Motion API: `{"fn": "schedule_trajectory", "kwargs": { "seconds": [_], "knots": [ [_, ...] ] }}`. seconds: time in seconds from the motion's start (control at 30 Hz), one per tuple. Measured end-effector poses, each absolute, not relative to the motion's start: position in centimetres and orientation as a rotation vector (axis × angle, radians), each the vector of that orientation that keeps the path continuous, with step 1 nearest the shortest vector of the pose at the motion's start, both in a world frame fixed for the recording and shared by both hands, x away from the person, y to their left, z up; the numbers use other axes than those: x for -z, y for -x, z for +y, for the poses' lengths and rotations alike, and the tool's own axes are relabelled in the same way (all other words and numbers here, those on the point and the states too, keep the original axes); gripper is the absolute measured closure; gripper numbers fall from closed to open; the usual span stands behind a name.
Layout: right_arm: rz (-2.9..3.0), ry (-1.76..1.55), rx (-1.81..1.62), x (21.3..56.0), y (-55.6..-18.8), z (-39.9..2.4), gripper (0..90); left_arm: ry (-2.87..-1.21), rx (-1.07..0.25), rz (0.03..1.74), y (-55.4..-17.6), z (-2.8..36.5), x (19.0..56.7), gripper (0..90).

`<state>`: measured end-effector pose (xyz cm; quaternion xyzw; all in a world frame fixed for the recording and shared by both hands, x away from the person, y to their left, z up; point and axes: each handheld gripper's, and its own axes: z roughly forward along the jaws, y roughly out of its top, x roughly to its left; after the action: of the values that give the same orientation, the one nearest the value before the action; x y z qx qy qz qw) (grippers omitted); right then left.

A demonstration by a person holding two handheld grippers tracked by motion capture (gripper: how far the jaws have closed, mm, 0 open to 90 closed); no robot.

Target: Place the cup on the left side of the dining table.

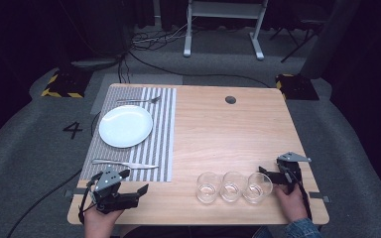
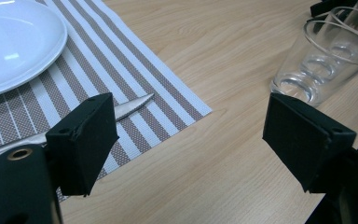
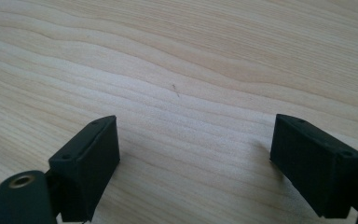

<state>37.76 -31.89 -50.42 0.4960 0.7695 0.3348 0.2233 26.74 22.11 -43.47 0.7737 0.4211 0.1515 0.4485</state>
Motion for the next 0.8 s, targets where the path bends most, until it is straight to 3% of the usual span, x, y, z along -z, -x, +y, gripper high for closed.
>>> {"fn": "schedule_trajectory", "kwargs": {
  "seconds": [0.8],
  "knots": [
    [2.125, -1.37, -0.925, 50.4, -37.7, -31.9, 15.7, -2.016, -0.334, 0.893, -27.7, 18.4, 41.6, 17.7]
  ]
}}
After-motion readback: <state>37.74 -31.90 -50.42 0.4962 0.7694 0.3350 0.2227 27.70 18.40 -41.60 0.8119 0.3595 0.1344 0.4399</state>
